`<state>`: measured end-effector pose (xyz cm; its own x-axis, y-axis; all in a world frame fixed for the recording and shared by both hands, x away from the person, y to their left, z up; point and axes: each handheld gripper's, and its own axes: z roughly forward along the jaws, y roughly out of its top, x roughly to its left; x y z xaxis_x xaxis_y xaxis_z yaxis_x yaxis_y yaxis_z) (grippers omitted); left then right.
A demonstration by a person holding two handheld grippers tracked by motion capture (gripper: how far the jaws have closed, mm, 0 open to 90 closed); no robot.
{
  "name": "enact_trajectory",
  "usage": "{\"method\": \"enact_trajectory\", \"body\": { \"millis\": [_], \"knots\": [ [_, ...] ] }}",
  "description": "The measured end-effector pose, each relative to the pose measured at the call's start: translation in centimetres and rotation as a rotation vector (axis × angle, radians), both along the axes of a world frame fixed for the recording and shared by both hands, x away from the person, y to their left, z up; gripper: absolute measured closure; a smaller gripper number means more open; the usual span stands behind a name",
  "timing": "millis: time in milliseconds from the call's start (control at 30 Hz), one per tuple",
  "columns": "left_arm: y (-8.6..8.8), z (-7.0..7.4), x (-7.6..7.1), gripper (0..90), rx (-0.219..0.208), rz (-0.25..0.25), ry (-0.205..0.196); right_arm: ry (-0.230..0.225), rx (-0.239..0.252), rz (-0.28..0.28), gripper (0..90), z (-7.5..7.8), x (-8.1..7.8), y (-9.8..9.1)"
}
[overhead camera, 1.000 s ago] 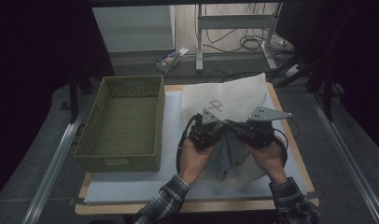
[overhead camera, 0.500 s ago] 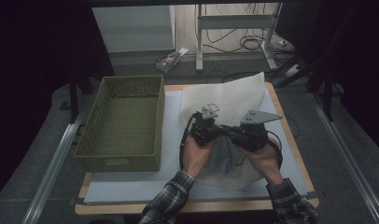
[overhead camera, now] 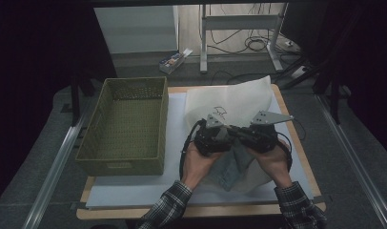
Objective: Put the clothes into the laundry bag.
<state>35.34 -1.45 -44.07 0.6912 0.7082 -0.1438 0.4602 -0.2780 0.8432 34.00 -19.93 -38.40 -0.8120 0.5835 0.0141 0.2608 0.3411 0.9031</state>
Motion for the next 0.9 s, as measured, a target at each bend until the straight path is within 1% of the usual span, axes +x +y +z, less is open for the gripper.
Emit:
{"method": "enact_trajectory", "body": {
  "millis": [33,100,167,267,400,467,567,600,633,667,733,800,833,900],
  "knots": [
    [0.1,0.0,-0.2,31.9,-0.002,-0.001,-0.002,0.0,0.002,-0.001,85.9,0.0,0.0,-0.1],
    [0.5,0.2,-0.9,29.4,-0.022,-0.011,0.002,-0.001,0.004,-0.003,85.9,0.1,0.1,-0.2],
    [1.0,0.3,-1.6,26.9,-0.025,-0.03,-0.001,0.002,0.006,-0.004,85.9,0.1,0.1,-0.3],
    [1.5,0.3,-2.6,22.9,-0.022,-0.037,-0.007,0.004,0.007,-0.009,85.8,0.1,0.1,-0.3],
    [2.4,-0.1,-4.4,20.0,-0.013,-0.043,-0.029,0.004,0.005,-0.013,85.8,0.1,0.1,-0.3],
    [2.8,-0.5,-5.3,19.9,0.002,-0.038,-0.045,0.001,0.007,-0.012,85.7,0.1,0.2,-0.4],
    [2.9,-1.5,-6.0,18.7,0.031,-0.031,-0.051,0.003,0.005,-0.012,85.7,0.0,0.2,-0.3],
    [2.7,-1.9,-6.1,17.5,0.048,-0.028,-0.05,0.005,0.004,-0.011,85.7,0.0,0.2,-0.2],
    [2.4,-2.4,-6.1,16.2,0.07,-0.028,-0.048,0.005,0.003,-0.011,85.7,0.0,0.2,-0.2],
    [2.2,-2.9,-6.1,15.1,0.084,-0.031,-0.046,0.005,0.002,-0.01,85.7,-0.1,0.2,-0.1],
    [1.8,-4.0,-6.0,14.2,0.092,-0.036,-0.05,0.003,0.0,-0.011,85.6,0.0,0.1,-0.2],
    [1.6,-4.9,-5.8,14.3,0.114,-0.037,-0.046,0.002,0.002,-0.013,85.7,0.0,0.2,-0.3],
    [1.5,-5.6,-5.6,14.9,0.127,-0.034,-0.041,0.002,0.003,-0.013,85.6,0.0,0.2,-0.3],
    [1.5,-6.2,-5.6,24.4,0.133,-0.026,-0.044,0.001,0.003,-0.014,85.6,0.0,0.3,-0.4]
  ]
}}
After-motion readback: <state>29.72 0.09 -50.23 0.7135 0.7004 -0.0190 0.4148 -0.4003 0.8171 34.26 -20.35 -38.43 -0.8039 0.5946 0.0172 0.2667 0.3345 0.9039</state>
